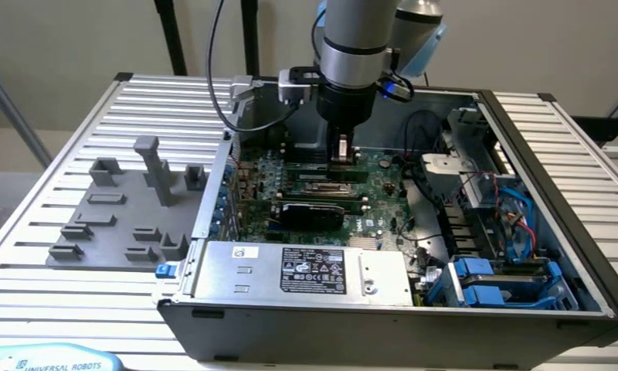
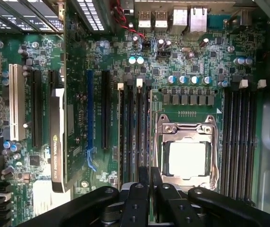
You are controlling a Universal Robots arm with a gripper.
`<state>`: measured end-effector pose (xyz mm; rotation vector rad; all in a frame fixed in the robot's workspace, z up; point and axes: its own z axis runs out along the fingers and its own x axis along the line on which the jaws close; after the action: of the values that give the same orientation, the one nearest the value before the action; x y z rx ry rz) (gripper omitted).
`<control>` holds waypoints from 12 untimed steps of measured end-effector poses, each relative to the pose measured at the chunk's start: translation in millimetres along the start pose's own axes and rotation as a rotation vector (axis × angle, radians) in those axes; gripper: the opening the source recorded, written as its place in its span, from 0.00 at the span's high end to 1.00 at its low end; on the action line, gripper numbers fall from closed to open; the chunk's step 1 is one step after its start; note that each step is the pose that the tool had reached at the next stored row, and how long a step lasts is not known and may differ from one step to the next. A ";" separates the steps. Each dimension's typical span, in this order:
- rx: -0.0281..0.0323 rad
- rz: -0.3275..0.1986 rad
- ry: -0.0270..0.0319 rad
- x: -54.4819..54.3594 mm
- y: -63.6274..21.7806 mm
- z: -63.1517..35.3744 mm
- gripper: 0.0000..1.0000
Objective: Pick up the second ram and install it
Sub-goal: 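Insert the second ram into the second slot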
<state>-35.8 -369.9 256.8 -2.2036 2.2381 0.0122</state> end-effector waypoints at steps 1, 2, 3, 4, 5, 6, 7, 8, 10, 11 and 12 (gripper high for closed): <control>0.0002 0.000 0.0000 0.0 0.1 1.8 0.87; 0.0002 0.000 0.0000 0.0 0.2 3.6 0.87; 0.0003 0.000 0.0002 0.0 0.5 5.4 0.87; 0.0004 0.000 0.0011 0.0 0.9 7.1 0.87; 0.0003 0.000 0.0023 0.1 1.3 8.5 0.87; 0.0004 0.000 0.0034 0.1 1.7 9.8 0.87; 0.0004 0.000 0.0047 0.1 2.0 10.8 0.87; 0.0004 0.000 0.0060 0.1 2.2 11.6 0.87; 0.0004 0.000 0.0085 0.1 2.3 12.7 0.87; 0.0004 0.000 0.0097 0.1 2.4 13.1 0.87; 0.0004 0.000 0.0107 0.2 2.4 13.5 0.87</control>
<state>-38.3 -369.9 243.3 -2.2087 2.2433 0.0000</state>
